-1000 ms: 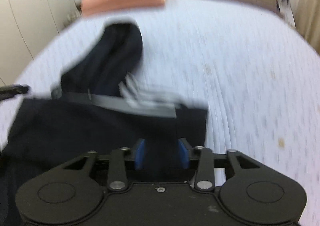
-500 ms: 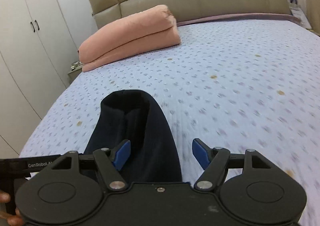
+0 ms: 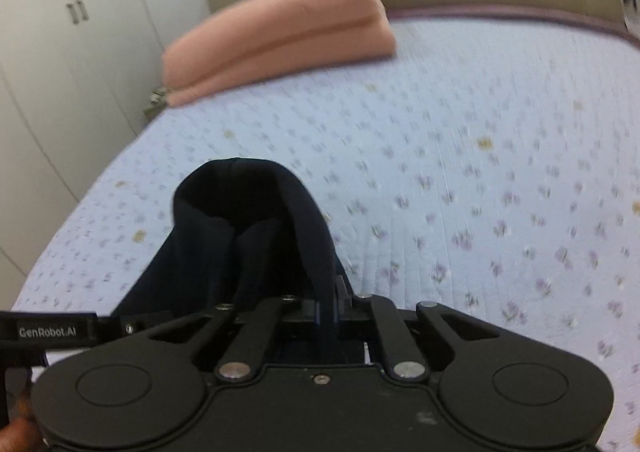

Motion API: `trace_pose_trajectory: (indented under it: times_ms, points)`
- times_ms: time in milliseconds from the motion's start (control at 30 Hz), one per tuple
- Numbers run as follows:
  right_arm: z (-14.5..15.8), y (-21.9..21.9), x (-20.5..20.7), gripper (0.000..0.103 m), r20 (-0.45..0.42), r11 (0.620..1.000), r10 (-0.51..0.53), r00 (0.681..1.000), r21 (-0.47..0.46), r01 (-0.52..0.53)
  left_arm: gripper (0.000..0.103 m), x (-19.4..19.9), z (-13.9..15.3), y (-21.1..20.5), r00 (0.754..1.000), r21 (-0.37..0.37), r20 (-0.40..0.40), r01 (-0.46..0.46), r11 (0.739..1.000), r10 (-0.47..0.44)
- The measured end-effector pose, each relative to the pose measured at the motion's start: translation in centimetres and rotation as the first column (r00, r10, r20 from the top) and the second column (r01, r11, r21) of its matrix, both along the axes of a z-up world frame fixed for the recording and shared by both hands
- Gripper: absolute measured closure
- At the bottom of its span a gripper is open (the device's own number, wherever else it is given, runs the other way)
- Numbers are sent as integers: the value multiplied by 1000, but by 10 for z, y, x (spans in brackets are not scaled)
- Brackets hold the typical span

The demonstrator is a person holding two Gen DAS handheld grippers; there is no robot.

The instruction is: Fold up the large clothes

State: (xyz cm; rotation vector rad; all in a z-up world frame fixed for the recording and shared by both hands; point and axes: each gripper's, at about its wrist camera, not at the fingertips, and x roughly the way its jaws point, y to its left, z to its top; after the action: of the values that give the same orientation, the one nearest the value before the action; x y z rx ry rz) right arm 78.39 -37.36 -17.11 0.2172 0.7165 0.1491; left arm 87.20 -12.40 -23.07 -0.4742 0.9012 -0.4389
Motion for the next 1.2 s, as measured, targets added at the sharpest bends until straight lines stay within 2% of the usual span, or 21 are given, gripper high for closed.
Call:
trace_pose_trajectory:
  times_ms: [133, 233, 400, 500, 567, 667, 700, 767, 833, 900, 933, 967, 1033, 1100, 1200]
  points:
    - [45, -4, -57, 96, 144, 1000, 24, 989, -6, -23, 96, -40, 45, 25, 990, -37, 138, 32, 999, -27]
    - [84, -11, -110, 96, 220, 999, 27, 975, 32, -34, 96, -78, 80, 45, 974, -59, 220, 61, 996, -47]
    - [138, -10, -213, 96, 294, 995, 83, 952, 35, -98, 96, -160, 131, 66, 934, -9, 329, 154, 988, -142]
    - [156, -3, -281, 96, 298, 990, 135, 945, 1, -142, 95, -227, 153, 74, 905, 48, 371, 205, 977, -208]
    - [159, 7, -328, 95, 244, 978, 206, 948, -70, -195, 91, -270, 161, 82, 902, 95, 361, 217, 972, -237]
    - [147, 15, -387, 87, 69, 944, 314, 947, -131, -304, 83, -332, 160, 103, 931, 136, 289, 192, 972, -224]
    - [139, 15, -402, 78, -1, 939, 326, 945, -119, -324, 82, -352, 157, 111, 942, 153, 261, 176, 972, -211]
    - [121, 10, -428, 61, -131, 939, 323, 937, -84, -335, 70, -384, 152, 126, 965, 175, 203, 130, 976, -165]
    - [108, 4, -445, 40, -185, 961, 257, 949, -57, -271, 68, -408, 142, 139, 985, 158, 138, 84, 984, -106]
    - [92, 1, -448, 31, -241, 981, 191, 951, 12, -194, 68, -419, 128, 142, 995, 140, 79, 56, 989, -68]
    - [83, 1, -445, 30, -265, 988, 157, 951, 47, -150, 67, -421, 120, 139, 997, 138, 58, 48, 989, -57]
    - [72, 3, -442, 30, -291, 989, 135, 947, 98, -111, 62, -419, 111, 137, 998, 120, 46, 39, 992, -45]
    - [50, 1, -424, 25, -330, 975, 115, 937, 220, -43, 55, -406, 92, 130, 1000, 54, 6, 21, 998, -21]
    - [28, 5, -411, 22, -384, 942, 80, 920, 330, 56, 52, -392, 70, 112, 999, -20, -45, 16, 1000, -17]
    - [9, 14, -401, 22, -433, 889, 58, 899, 433, 151, 52, -378, 42, 93, 992, -37, -123, -5, 999, 0]
